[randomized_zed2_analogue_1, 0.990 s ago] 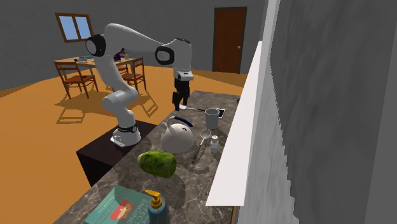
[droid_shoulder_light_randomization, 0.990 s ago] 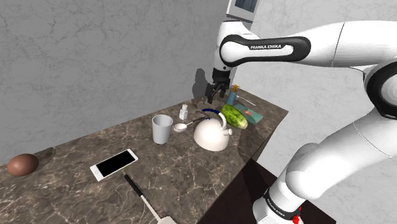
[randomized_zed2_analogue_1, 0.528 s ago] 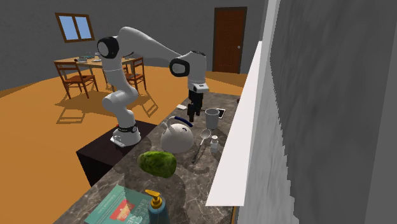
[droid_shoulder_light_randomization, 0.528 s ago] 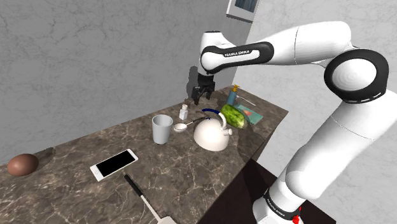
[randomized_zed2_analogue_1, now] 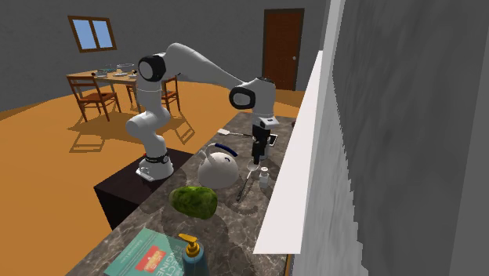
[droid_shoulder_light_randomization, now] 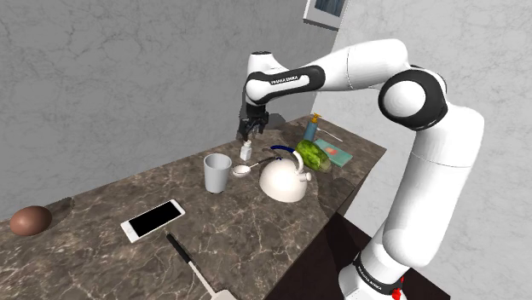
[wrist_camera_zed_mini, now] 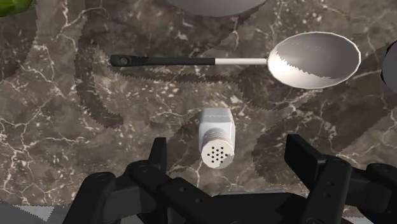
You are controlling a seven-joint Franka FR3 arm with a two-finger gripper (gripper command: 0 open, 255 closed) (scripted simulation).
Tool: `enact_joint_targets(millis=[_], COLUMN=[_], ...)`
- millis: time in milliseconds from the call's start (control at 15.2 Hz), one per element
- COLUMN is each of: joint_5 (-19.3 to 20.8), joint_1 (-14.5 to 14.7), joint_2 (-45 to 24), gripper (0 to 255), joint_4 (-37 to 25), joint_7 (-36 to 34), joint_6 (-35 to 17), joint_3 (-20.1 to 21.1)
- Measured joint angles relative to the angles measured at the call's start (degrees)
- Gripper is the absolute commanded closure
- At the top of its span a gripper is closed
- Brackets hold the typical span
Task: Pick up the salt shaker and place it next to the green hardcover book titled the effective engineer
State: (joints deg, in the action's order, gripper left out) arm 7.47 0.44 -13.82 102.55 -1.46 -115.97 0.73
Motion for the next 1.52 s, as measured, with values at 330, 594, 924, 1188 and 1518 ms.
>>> enact_joint_targets(millis=[330,594,924,1188,1518], joint_5=[0.3,0.5,0.6,0.6,0.5], joint_1=[-0.1,-0.2,-0.2,-0.2,-0.2], joint_2=[-5.0,-6.1,-6.3,-6.3,-6.3], gripper=[0,0,0,255,255], joint_4=[-2.9,-1.6,-1.3,-1.3,-1.3], joint_7=[0.0,0.0,-0.1,-0.1,-0.2], joint_6=[-2.3,-4.8,-5.3,-5.3,-5.3], joint_3=[-0.1,-0.3,-0.3,-0.3,-0.2])
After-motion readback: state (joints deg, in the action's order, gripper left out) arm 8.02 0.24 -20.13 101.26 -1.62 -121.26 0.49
